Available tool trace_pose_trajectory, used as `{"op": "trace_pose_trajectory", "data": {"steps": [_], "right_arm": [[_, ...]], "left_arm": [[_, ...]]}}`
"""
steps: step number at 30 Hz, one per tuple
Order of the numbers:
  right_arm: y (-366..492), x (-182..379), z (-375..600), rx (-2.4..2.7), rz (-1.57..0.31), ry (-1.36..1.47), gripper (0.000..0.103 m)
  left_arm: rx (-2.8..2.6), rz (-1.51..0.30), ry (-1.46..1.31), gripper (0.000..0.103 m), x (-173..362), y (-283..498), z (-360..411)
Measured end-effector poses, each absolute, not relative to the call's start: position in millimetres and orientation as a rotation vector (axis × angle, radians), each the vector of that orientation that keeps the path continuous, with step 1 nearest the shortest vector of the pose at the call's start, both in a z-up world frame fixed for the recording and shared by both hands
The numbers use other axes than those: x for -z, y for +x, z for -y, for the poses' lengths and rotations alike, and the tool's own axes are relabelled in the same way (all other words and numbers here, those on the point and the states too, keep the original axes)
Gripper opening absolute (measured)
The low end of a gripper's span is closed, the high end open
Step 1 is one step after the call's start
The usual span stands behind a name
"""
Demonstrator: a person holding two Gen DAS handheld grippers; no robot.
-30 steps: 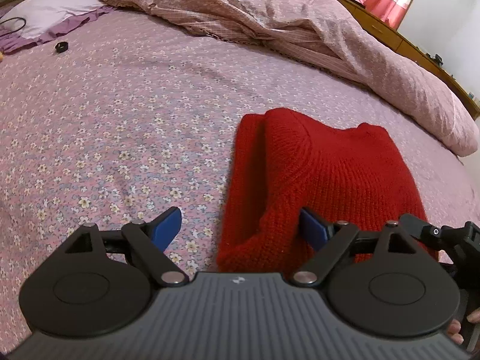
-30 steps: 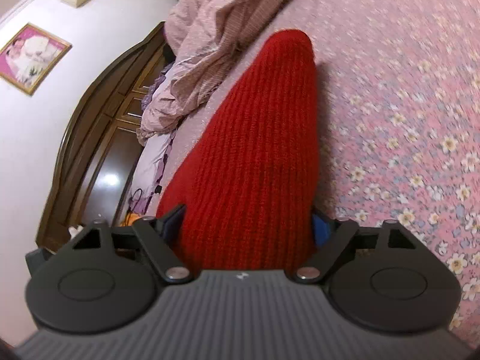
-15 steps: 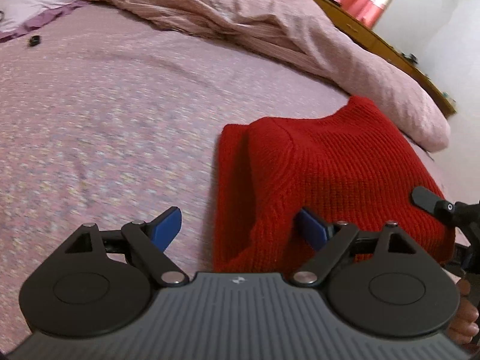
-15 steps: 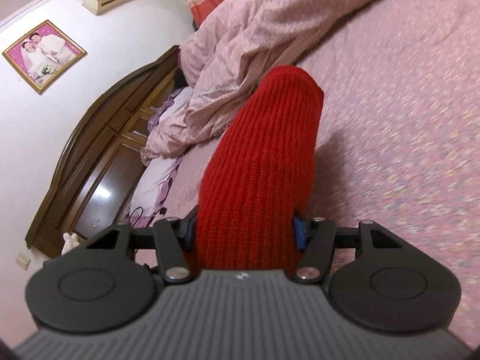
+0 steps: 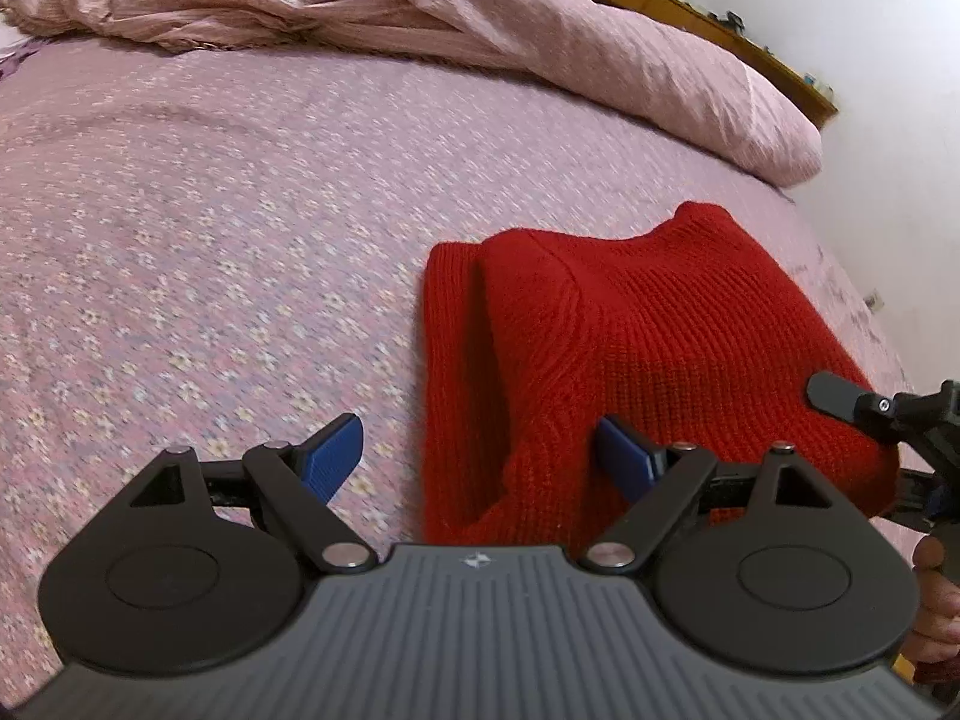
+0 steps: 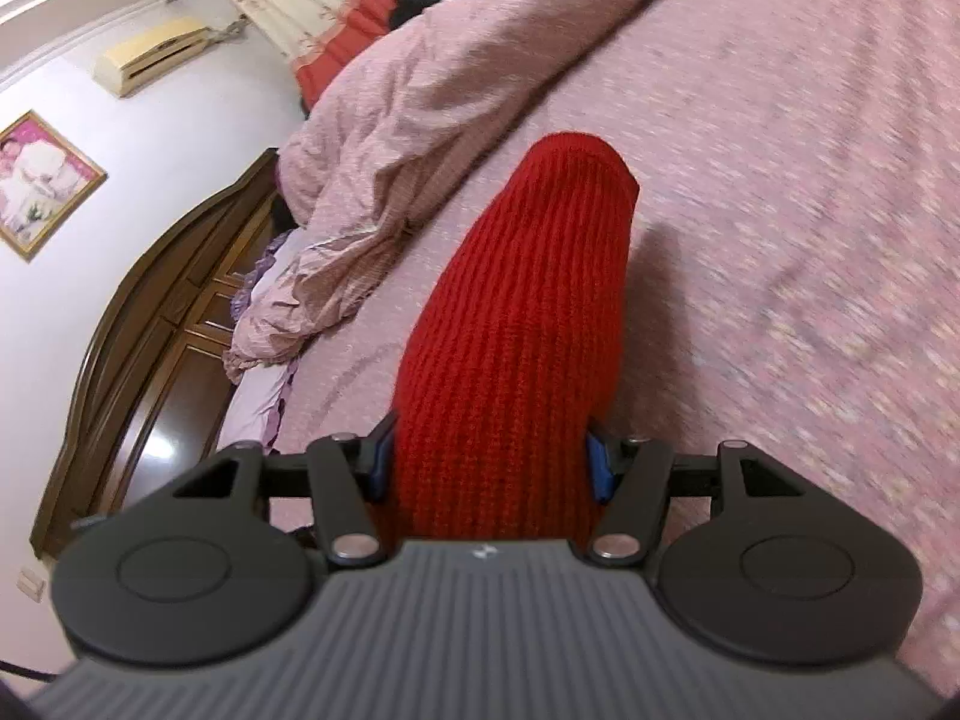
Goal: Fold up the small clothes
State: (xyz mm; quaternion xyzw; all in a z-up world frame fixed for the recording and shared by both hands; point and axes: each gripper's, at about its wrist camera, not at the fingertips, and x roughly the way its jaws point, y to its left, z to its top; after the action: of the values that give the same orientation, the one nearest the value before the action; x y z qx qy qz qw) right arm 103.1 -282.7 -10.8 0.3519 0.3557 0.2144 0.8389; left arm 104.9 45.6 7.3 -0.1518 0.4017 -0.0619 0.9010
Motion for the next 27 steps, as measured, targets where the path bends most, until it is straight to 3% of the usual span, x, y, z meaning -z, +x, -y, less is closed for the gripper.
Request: {"op": "trace_pose_trajectory", "data": {"steps": [11, 20, 23, 25, 27], "right_arm": [[93, 50, 299, -0.355, -0.795, 0.678, 0.07], [68, 11, 293, -0.276, -0.666, 0.459, 0.07], [55, -5, 289, -0.276, -0.611, 0.388, 0.049], [49, -9, 288, -0.301, -0.617, 0.399, 0.028], [45, -8, 284, -0.332, -0.643, 0.409, 0.026]], "left_arm": [[0.124, -0.849, -0.243, 0.089, -1, 100, -26], [0.096, -0.815, -0.164, 0.089, -17, 82, -14], [0.082, -0.807, -0.135, 0.089, -20, 75, -11], [0.077, -0.803, -0.12, 0.089, -20, 71, -10], [0.073, -0.805, -0.111, 0.089, -18, 69, -10]]}}
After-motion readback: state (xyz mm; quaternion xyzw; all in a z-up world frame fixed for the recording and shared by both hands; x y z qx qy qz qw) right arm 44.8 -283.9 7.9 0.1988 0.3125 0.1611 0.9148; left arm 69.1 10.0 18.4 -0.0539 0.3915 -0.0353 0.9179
